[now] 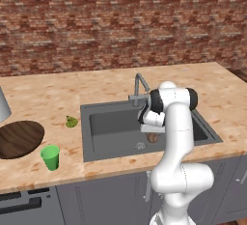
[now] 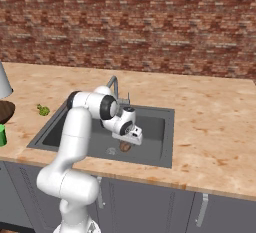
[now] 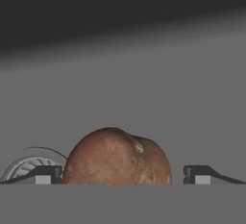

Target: Remove the broccoli and potato from the sink. Then move the bowl and cup from the counter to the sink for washing.

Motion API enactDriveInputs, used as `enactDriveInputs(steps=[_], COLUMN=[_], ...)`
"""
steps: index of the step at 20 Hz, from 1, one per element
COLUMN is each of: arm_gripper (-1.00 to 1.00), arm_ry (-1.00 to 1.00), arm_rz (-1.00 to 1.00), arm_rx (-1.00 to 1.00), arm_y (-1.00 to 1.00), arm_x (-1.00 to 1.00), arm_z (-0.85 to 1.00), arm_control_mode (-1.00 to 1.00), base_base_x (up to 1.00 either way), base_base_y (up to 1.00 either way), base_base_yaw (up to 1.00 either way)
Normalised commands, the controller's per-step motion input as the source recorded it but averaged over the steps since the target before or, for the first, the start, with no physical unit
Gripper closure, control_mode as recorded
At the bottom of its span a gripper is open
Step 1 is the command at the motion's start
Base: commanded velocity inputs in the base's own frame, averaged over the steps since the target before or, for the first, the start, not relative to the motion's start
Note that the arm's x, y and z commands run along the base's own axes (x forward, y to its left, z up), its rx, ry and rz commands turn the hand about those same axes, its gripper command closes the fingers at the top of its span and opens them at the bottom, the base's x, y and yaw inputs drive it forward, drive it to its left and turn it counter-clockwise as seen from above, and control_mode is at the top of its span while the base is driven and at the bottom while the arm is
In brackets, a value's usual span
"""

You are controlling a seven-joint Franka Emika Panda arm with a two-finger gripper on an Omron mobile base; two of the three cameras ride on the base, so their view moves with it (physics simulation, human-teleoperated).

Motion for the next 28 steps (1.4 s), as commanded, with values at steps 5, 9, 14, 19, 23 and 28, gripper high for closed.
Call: enactDriveInputs(steps=[5, 9, 14, 19, 23, 28], arm_gripper=[-1.00, -1.00, -1.00, -1.00, -1.00, -1.00], arm_ry=[0.00, 0.00, 0.01, 0.01, 0.03, 0.05], arm_rz=[-0.11, -0.11, -0.11, -0.10, -0.07, -0.06], arm_rx=[0.00, 0.00, 0.00, 0.00, 0.01, 0.04], arm_y=[0.00, 0.00, 0.00, 0.01, 0.00, 0.04], arm_x=[-0.13, -0.09, -0.01, 0.00, 0.02, 0.00], arm_z=[0.00, 0.00, -0.03, -0.10, -0.16, -0.19], arm_control_mode=[-1.00, -1.00, -1.00, -1.00, -1.00, -1.00], base_base_x=[0.00, 0.00, 0.00, 0.00, 0.00, 0.00], base_base_y=[0.00, 0.00, 0.00, 0.00, 0.00, 0.00], base_base_yaw=[0.00, 0.00, 0.00, 0.00, 0.00, 0.00])
